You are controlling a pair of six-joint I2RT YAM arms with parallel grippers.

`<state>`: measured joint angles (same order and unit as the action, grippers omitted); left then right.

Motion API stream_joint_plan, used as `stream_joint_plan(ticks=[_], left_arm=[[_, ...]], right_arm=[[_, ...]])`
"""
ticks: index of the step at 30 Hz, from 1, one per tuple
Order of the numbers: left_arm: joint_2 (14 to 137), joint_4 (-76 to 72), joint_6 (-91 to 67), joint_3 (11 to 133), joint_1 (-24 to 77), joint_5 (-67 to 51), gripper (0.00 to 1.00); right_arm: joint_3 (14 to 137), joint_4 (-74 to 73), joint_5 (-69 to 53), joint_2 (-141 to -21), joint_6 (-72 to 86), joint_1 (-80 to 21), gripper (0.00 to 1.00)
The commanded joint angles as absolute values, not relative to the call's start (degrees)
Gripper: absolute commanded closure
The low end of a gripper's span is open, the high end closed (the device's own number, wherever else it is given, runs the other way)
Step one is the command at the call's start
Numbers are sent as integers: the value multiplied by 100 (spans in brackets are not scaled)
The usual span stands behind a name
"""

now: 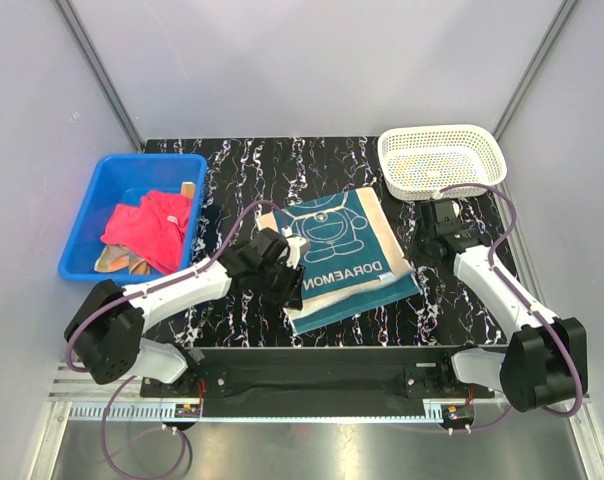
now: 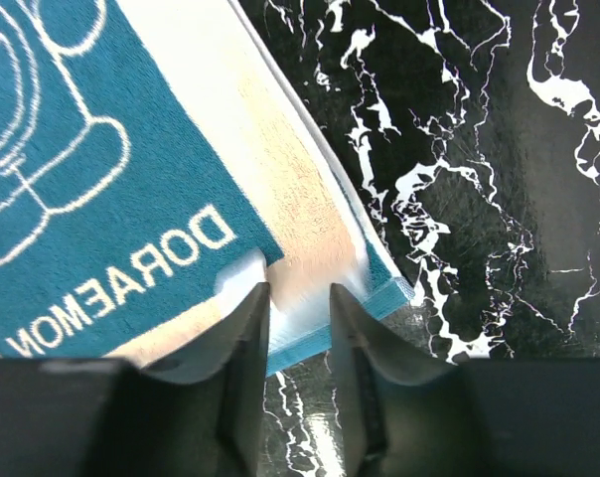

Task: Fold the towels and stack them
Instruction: Fold the towel

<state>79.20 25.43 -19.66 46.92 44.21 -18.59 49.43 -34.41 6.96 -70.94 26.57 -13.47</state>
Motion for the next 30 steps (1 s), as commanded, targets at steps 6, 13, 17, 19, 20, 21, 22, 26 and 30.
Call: stream_joint_plan(ticks=[6, 13, 17, 19, 20, 21, 22, 26, 30], left_arm=[[7803, 2303, -2645, 5150, 4202, -801, 49], [8955, 1504, -3164, 5185, 3683, -958, 49], [9579, 1818, -3103, 5781, 3376, -782, 50], [9860, 2107, -2989, 6010, 3122, -704, 49], [10035, 2196, -2919, 6255, 3024, -538, 49], [10124, 2284, -2883, 6354, 2910, -501, 49], [10229, 2433, -2848, 6494, 2692, -475, 49], [10800, 2733, -2576, 7092, 2190, -544, 49], [10522, 2839, -2532, 7269, 1898, -818, 48]], right_arm=[[5335, -3279, 888, -7452, 2927, -1327, 57], [4975, -2813, 563, -8103, 3217, -1327, 58], [4861, -2637, 326, -8297, 3401, -1336, 60], [4703, -2514, 98, -8253, 3664, -1345, 60], [4615, -2331, 62, -8244, 3787, -1388, 61], [4449, -2233, 27, -8227, 4014, -1406, 61], [4386, -2154, 9, -8244, 4112, -1450, 61], [4280, -1960, 157, -8455, 4359, -1845, 61], [4700, -2249, 219, -8543, 4246, -1942, 61]])
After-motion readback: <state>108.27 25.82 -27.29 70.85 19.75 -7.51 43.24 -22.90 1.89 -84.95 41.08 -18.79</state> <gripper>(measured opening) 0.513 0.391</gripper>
